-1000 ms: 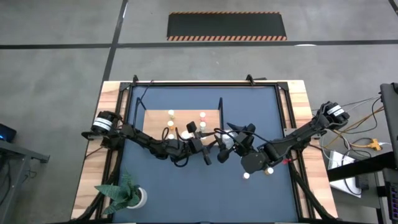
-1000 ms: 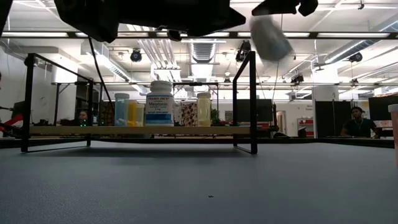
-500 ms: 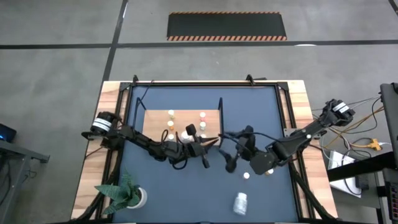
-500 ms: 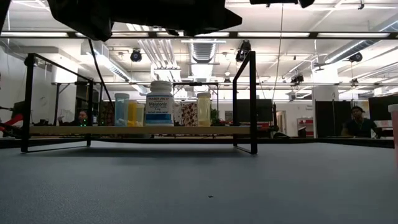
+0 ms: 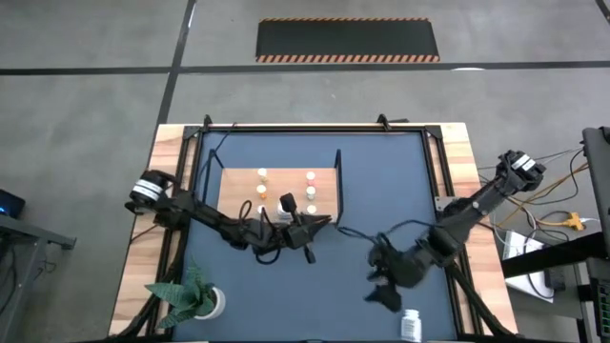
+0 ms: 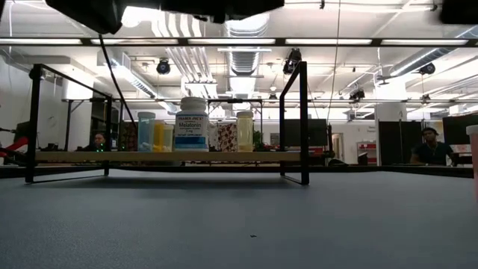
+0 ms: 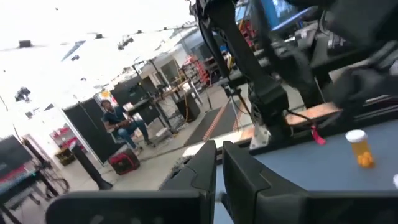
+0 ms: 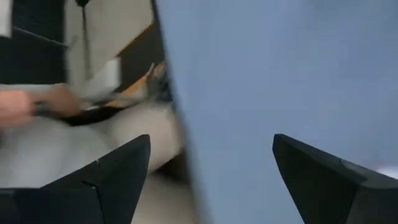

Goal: Pick and place medicine bottles onto shelf by color
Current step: Put the white pill bottle on the shelf

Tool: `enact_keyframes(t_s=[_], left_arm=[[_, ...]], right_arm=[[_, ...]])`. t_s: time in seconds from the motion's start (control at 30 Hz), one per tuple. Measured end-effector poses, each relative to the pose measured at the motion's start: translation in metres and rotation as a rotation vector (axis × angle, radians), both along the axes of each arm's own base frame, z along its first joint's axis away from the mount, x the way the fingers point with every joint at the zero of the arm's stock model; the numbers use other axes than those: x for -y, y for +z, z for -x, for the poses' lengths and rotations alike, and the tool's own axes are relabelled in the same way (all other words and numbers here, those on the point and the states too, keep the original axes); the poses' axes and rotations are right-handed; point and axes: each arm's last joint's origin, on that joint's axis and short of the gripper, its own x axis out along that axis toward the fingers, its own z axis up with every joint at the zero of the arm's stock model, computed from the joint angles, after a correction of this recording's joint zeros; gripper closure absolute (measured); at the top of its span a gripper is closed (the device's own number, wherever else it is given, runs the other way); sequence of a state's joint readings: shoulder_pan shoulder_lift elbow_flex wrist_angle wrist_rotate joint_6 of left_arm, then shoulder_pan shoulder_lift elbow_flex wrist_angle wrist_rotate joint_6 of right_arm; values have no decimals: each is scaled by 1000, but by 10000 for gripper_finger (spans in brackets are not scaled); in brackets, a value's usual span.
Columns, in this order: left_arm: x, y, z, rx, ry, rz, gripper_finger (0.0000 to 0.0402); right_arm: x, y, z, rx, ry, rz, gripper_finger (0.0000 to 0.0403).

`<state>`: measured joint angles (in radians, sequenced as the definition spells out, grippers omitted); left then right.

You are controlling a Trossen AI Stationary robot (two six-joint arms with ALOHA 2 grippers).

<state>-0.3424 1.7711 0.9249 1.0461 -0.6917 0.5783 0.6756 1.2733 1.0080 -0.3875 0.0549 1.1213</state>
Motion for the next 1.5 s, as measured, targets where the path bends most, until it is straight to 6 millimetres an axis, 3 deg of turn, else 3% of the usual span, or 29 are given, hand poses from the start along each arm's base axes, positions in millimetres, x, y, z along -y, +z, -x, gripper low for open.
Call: enact_keyframes(t_s=[0.17, 0.3, 0.47, 0.57, 0.7, 0.93, 1.07, 1.2, 1.3, 1.5], left_arm=[[-1, 15, 6, 16, 11, -56, 392], [-3, 24, 10, 9, 26, -124, 392], [-5, 37, 18, 14, 60, -183, 392], [-7, 39, 25, 5, 71, -202, 392], [-10, 40, 37, 4, 87, -194, 392], [-14, 37, 52, 5, 107, -182, 392], [-15, 38, 55, 7, 107, -180, 392], [-15, 38, 55, 7, 108, -179, 392], [-15, 38, 55, 7, 108, -179, 392], [-14, 38, 55, 4, 108, -178, 392]], right_arm=[[-27, -9, 27, -299, -256, -242, 76], [-48, -23, 53, -560, -446, -339, 76], [-71, -49, 71, -941, -584, -353, 76], [-82, -60, 79, -1068, -620, -349, 76], [-94, -69, 80, -1075, -623, -367, 76], [-96, -88, 76, -1000, -707, -309, 76], [-97, -97, 75, -996, -722, -269, 76], [-90, -106, 76, -883, -728, -153, 76], [-84, -104, 74, -758, -767, -109, 76], [-76, -97, 78, -761, -748, -45, 76]])
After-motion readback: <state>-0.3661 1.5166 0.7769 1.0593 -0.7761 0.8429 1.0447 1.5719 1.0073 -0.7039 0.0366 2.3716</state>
